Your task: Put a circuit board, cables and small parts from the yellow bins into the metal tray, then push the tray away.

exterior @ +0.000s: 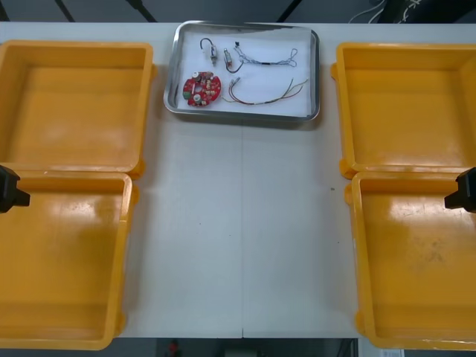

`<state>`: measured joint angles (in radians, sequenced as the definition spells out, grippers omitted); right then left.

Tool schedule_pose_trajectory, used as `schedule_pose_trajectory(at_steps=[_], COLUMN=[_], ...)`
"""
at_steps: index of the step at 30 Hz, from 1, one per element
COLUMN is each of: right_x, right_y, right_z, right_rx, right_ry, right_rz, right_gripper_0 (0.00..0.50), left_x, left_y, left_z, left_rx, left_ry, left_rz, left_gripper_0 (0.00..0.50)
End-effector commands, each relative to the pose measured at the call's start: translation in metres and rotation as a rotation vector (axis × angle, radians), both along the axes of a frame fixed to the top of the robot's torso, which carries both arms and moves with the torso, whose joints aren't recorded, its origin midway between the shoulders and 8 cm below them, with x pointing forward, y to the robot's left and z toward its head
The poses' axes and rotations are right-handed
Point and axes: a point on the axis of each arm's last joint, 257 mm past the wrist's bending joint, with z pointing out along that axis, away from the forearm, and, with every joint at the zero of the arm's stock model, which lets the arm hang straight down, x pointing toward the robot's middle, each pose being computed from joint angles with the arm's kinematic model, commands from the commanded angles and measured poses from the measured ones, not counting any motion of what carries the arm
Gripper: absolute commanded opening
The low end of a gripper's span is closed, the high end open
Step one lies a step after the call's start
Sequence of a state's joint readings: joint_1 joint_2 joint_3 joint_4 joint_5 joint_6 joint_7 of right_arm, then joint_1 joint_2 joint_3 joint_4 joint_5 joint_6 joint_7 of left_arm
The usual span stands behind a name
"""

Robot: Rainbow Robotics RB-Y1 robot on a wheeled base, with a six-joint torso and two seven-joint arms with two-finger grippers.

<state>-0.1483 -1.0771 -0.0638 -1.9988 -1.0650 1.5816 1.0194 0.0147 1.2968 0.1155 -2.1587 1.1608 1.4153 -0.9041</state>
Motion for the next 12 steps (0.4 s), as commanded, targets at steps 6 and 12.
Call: schedule_pose_trajectory(at_steps=[6,12], right_x=[0.0033,0.0033], right_y=[-0.0037,-0.0037], right_z=[0.0056,0.0056], right_rx=[0.014,0.014], right_ry=[-0.026,-0.026], right_rz=[-0.029,-0.029], right_gripper_0=[0.500,0.500], left_x=[0.0037,0.0037], left_y=[0.0072,0.0072], left_z=[0.0135,0.0135], left_rx=[0.088,0.088], left_ry=[-0.029,-0.029], left_rz=[-0.108,-0.108], left_gripper_0=[0.500,0.500])
